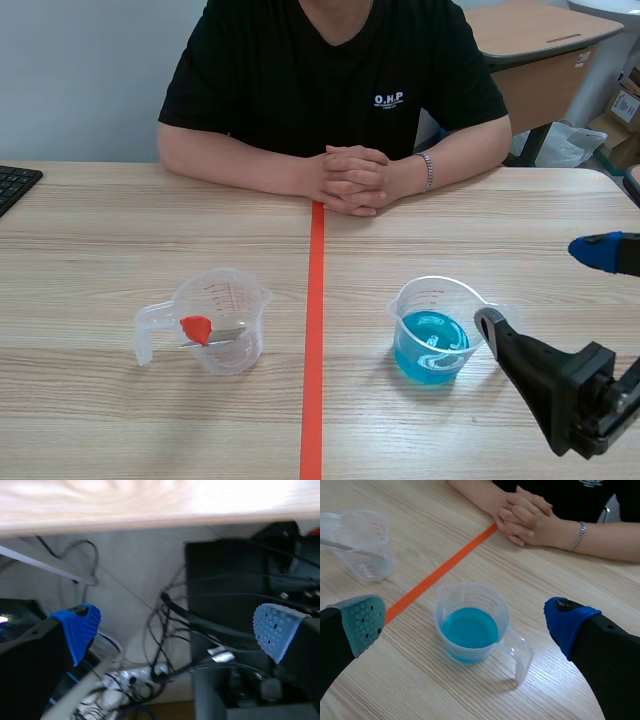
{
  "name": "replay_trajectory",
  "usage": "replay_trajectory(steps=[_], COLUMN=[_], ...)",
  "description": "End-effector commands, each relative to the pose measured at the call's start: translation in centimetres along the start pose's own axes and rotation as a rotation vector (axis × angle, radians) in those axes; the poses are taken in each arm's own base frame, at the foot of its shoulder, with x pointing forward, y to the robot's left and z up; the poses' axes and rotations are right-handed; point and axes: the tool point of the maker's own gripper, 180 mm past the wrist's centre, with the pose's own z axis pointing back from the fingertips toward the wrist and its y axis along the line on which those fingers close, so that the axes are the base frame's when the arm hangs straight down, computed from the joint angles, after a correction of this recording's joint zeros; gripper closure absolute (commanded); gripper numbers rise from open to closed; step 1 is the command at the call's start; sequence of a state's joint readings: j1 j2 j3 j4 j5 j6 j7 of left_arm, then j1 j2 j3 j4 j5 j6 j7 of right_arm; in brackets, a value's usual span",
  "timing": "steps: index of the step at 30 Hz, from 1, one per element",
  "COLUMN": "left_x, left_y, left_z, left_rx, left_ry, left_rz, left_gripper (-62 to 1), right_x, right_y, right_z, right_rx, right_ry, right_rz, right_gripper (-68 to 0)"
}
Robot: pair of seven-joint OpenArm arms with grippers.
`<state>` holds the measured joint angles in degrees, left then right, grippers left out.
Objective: Do the redox reaction experiment.
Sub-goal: 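Lift the metal plate out of the left beaker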
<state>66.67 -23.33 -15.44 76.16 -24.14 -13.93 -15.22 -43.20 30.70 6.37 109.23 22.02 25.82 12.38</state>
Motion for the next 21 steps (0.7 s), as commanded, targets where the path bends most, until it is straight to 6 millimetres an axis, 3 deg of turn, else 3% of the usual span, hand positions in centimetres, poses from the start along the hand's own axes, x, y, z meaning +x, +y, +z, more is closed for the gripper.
replay_trajectory(steps=[1, 9, 21], left_x=[0.6, -0.7, -1.0], left_y=[-0.8, -3.1, -2.9], left_z=[-0.6, -2.3, -2.9], left_rx=[-0.024, -0.081, -0.077], left_ry=[-0.027, -0.007, -0.002], left_rz=[0.012, 0.048, 0.052], left_gripper=[-62.3, -62.3, -62.3], right_x=[1.5, 2.7, 3.5], right_y=[-0.2, 0.7, 6.5], right_z=[0.0, -0.9, -3.7], right_rx=[0.018, 0.105, 0.314], right_ry=[-0.048, -0.083, -0.135], right_rz=[0.035, 0.134, 0.213], right_gripper=[-67.9, -67.9, -67.9])
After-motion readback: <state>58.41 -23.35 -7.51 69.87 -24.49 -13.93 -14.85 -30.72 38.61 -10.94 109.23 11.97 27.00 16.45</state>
